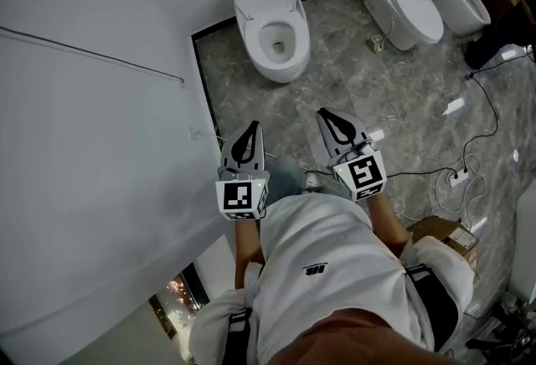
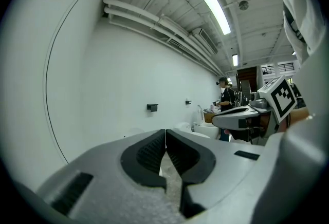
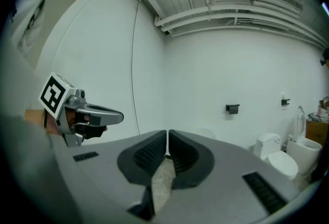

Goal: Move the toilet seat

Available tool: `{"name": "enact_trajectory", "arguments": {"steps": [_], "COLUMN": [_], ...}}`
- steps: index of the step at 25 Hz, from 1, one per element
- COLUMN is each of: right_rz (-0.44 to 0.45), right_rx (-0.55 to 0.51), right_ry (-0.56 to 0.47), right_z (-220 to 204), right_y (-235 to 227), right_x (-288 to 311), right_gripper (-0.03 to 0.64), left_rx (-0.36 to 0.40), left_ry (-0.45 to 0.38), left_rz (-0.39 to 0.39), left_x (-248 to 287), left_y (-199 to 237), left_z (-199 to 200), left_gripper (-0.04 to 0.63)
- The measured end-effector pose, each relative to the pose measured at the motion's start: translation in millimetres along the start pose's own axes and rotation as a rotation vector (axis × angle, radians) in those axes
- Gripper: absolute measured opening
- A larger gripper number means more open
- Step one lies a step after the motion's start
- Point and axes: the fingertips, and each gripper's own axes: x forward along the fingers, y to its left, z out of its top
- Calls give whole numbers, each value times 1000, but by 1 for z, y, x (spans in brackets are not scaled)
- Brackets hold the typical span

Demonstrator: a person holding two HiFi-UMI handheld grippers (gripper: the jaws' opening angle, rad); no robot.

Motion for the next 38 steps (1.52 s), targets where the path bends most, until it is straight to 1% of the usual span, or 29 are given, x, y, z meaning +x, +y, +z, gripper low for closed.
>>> {"name": "enact_trajectory", "arguments": {"steps": [4,9,21,32,38], "right_rz": [20,11,15,-24,-71], "right_rx": [5,-4,-10,3,18], "right_ry": [-8,5,31,85,110], "right_z": [3,0,2,-3,-11], "right_y": [-2,-16,-50,-88,-106], "right_x": [13,33,111,200,247], "right_gripper": [36,36,36,37,35], "left_rx": [11,14,-21,-36,-56], "left_ry": [-3,-12,16,37,47], "left_rz": [7,9,-7,-54,-70], "left_x": [13,34,105,184,220], "left_y": [8,22,69,130,166], "left_z": [2,5,-8,-14,-26], "left_gripper": [31,31,31,31,31]}}
